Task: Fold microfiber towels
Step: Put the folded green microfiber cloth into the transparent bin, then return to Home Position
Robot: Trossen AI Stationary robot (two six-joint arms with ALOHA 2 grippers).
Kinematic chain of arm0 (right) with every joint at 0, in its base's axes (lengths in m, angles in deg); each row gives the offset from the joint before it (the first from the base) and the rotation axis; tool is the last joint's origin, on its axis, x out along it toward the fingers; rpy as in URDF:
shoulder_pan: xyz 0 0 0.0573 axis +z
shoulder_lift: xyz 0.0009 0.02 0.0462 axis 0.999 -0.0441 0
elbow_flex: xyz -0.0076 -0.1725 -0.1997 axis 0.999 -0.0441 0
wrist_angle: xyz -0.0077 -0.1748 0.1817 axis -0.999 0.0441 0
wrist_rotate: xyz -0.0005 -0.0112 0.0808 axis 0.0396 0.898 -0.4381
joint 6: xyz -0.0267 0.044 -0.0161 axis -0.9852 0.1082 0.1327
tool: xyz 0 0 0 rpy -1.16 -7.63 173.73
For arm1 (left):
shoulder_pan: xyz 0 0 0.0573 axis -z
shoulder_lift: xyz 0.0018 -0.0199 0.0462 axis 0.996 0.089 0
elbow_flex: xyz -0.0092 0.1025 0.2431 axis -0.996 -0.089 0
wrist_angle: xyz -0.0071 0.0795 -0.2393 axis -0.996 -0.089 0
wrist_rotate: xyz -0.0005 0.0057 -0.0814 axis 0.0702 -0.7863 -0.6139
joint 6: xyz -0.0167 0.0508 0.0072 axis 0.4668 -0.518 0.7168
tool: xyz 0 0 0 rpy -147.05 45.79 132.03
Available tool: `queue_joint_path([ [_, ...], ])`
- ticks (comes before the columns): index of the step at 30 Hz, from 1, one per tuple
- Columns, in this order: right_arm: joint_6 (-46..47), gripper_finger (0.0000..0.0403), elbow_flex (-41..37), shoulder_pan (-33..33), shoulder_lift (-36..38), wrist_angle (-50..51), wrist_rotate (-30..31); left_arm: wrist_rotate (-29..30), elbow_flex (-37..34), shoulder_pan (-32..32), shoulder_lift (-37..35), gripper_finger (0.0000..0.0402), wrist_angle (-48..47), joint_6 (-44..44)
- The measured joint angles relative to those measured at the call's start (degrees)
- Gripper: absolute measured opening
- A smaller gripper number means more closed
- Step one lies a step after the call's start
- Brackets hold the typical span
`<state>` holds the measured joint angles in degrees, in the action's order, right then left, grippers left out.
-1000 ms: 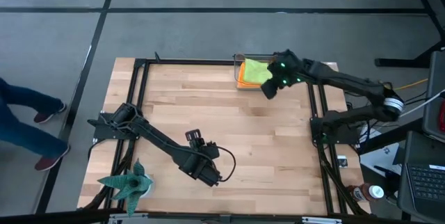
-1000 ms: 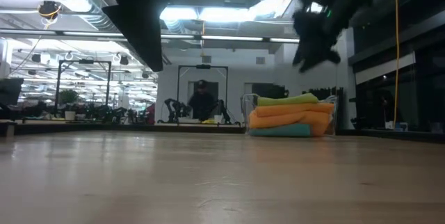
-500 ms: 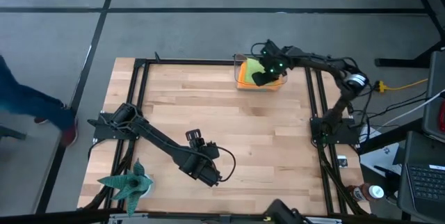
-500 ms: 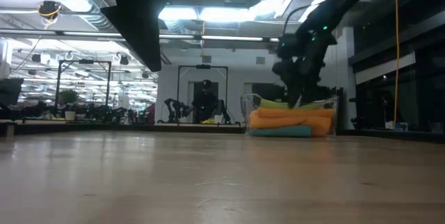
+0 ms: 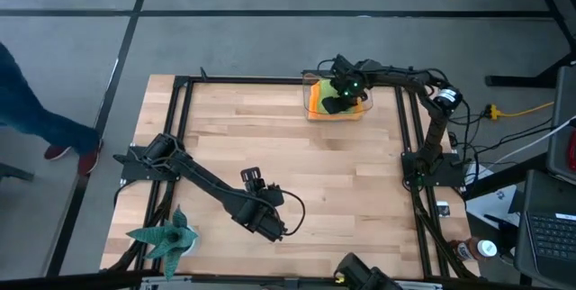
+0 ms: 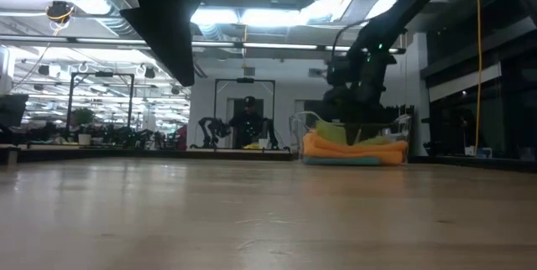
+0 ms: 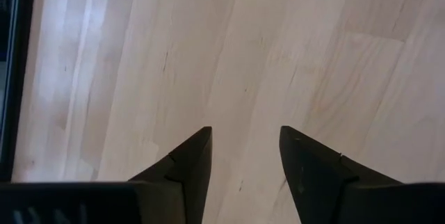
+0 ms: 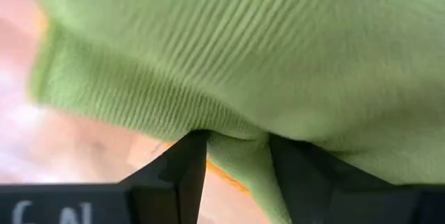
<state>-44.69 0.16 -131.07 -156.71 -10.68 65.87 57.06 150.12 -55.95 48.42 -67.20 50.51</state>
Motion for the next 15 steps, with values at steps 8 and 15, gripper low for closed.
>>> queue_joint_path([
  [8,-0.15,0.0163,0.0,0.02,12.22,2.35,1.48,0.12,0.0,-0.01,0.0,0.0161,0.02,0.02],
  [15,-0.41,0.0163,0.0,0.85,22.86,10.48,8.0,0.15,0.0,-0.02,0.0,0.0161,0.03,0.07],
])
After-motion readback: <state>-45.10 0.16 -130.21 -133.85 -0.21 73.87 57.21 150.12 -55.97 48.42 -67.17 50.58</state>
